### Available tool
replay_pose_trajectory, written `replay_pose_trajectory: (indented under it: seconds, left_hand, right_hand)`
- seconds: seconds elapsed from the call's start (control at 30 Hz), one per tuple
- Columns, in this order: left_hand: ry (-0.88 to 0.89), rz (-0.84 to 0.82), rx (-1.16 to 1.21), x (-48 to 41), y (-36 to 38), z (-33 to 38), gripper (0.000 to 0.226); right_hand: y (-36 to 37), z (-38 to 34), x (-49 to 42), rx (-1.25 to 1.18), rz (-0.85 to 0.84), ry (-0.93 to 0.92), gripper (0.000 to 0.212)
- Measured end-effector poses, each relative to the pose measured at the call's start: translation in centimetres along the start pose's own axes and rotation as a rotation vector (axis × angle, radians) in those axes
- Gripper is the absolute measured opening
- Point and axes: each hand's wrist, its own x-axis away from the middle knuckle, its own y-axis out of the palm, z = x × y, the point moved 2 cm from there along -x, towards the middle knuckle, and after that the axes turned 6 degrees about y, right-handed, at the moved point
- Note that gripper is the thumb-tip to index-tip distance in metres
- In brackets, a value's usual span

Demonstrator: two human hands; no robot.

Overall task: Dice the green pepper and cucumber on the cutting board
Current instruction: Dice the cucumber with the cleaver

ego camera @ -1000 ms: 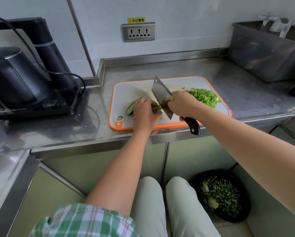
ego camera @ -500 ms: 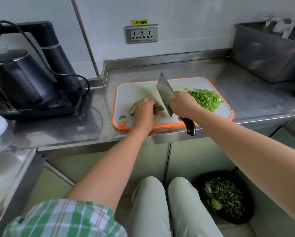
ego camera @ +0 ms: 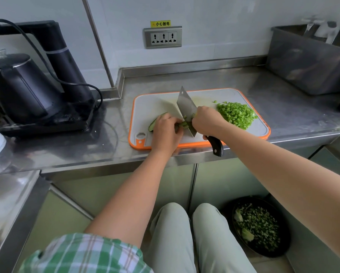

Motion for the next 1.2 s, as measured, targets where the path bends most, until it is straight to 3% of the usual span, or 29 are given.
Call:
replay_pose_trajectory:
  seconds: [0.17,0.47,0.67,0.87,0.97,1.2]
  left_hand:
    - [-0.006,0.003,-0.001,0.0,0.0,0.1,0.019]
    - [-0.012,0.006,0.014,0.0,-0.1,0.1,0.018]
    - [-0.008,0.01,-0.003,-0.1,0.0,0.0,0.016]
    - [-0.04,0.016,0.023,-0.1,0.0,0.0,0.014]
    - [-0.041,0.018,0.024,-0.1,-0.1,0.0,0.014]
    - [-0.018,0.026,0.038,0.0,-0.2,0.1,0.009]
  right_hand:
    - [-0.6,0.7,0.1,-0.081,0.025,-0.001,0.01]
    - [-0.3,0.2,0.4,0.067,0.005,-0.056,0.005]
    - [-0.2,1.2,-0.2,-0.046,0.07,-0.037,0.004]
    - [-0.8,0.2,0.7,0.017,-0.019,-0.054,0.012]
    - [-0.5,0.0,0.8,0.043,-0.023,-0.049,0.005]
    - [0.6,0.4,-0.3,-0.092,-0.005,0.029,0.007]
